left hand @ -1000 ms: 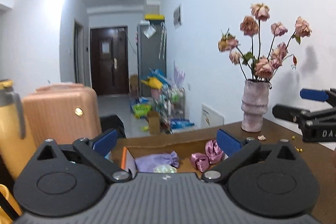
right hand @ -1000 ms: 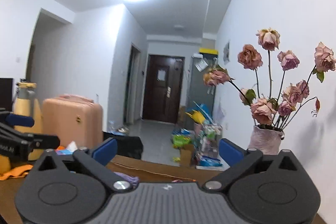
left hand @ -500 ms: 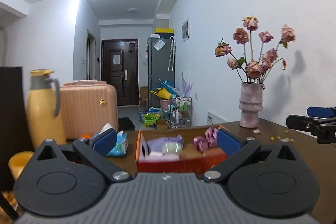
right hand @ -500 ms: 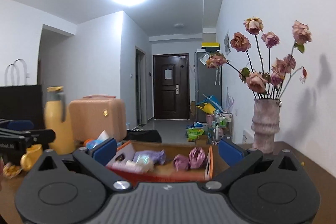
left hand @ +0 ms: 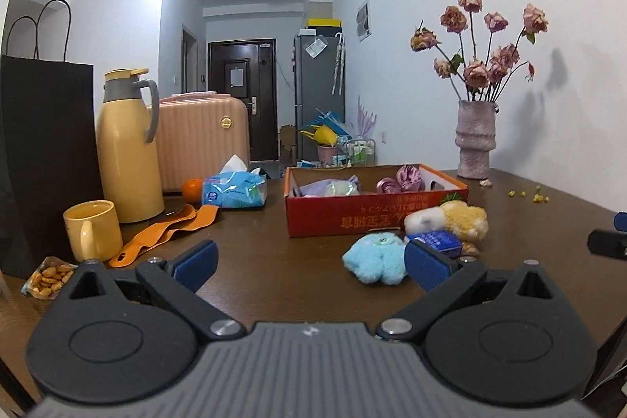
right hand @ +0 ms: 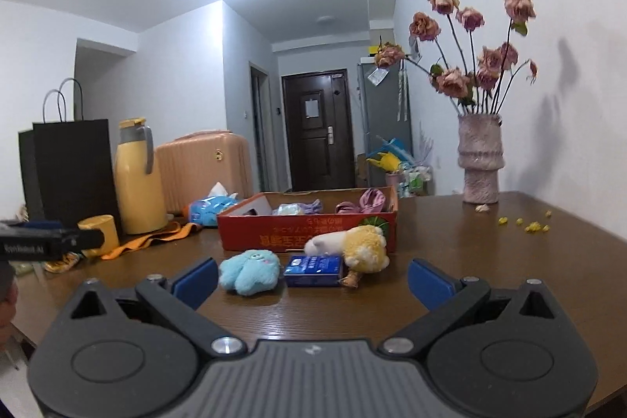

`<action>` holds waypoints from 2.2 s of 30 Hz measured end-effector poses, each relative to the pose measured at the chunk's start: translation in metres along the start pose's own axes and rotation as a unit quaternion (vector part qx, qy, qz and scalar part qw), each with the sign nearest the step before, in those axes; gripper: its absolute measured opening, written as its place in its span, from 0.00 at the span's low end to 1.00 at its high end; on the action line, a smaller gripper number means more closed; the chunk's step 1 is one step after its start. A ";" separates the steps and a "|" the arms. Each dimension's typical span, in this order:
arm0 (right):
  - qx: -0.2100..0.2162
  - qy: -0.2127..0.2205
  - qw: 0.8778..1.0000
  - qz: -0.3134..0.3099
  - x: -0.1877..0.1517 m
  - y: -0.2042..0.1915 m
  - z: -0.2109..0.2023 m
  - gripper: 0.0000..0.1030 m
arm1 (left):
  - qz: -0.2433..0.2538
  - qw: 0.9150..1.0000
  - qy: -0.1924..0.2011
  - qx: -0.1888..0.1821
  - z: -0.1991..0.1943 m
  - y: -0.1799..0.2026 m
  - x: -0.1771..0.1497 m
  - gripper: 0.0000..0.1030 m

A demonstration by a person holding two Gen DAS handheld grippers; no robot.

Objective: Organize soft objects
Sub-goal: 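Withdraw both tools from the box back toward the pile, then close both tools on the yellow-white plush lamb, then lift the plush lamb with both tools and turn toward the box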

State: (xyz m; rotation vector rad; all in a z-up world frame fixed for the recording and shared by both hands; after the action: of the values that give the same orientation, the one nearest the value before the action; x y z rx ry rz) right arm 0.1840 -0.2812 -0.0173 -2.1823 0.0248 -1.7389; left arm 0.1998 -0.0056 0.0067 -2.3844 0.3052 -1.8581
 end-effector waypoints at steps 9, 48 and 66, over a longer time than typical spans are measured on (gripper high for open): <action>-0.036 -0.017 0.999 -0.019 -0.002 0.006 0.022 1.00 | 0.005 0.999 -0.026 -0.027 0.024 0.020 -0.008 1.00; 0.010 -0.121 0.992 0.045 0.038 0.044 0.225 0.21 | -0.196 0.912 -0.119 -0.340 0.279 0.096 0.047 0.44; 0.039 -0.114 0.991 0.056 0.015 0.009 0.122 0.21 | -0.142 0.954 -0.115 -0.237 0.152 0.050 0.008 0.67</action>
State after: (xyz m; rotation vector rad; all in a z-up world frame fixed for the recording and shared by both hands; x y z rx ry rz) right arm 0.3055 -0.2611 -0.0281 -2.2618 0.0216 -1.3990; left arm 0.3441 -0.0623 -0.0341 -3.0834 0.4506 -1.7384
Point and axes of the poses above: each gripper's, at about its wrist camera, not at the fingertips, and z roughly the way its jaws point, y to its right, x to its top, the point moved 6 cm from there along z, roughly the way its jaws point, and after that the axes turned 10 degrees about z, right-handed, at the moved point
